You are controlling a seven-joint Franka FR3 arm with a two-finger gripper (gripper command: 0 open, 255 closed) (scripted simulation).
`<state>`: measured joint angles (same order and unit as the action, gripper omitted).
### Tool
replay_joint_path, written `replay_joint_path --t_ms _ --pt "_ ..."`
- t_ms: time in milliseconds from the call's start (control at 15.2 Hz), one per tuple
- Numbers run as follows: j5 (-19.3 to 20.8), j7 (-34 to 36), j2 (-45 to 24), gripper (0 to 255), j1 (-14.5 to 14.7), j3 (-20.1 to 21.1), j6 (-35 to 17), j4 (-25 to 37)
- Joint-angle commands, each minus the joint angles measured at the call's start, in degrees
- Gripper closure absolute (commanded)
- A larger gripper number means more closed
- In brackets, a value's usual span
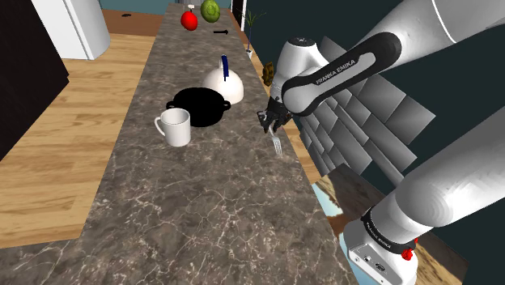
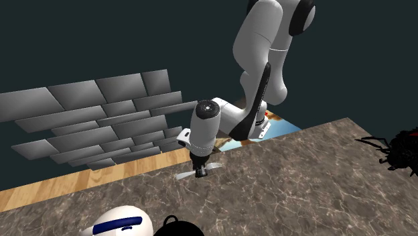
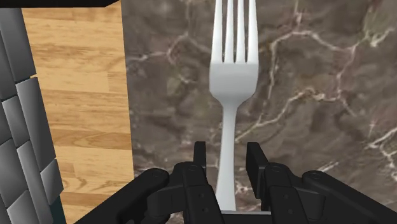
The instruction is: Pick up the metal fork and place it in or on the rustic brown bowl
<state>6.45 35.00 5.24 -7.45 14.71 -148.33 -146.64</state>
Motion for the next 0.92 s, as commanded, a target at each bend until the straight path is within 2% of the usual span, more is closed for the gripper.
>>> replay_joint_path --t_ms 0,198,858 --pt "0.0 0.0 0.0 255 0.0 0.0 0.0 0.0" --pt "0.0 0.0 0.0 255 0.0 0.0 0.0 0.0" --pt "-3.4 -3.0 6.2 255 0.9 -0.6 8.5 2.6"
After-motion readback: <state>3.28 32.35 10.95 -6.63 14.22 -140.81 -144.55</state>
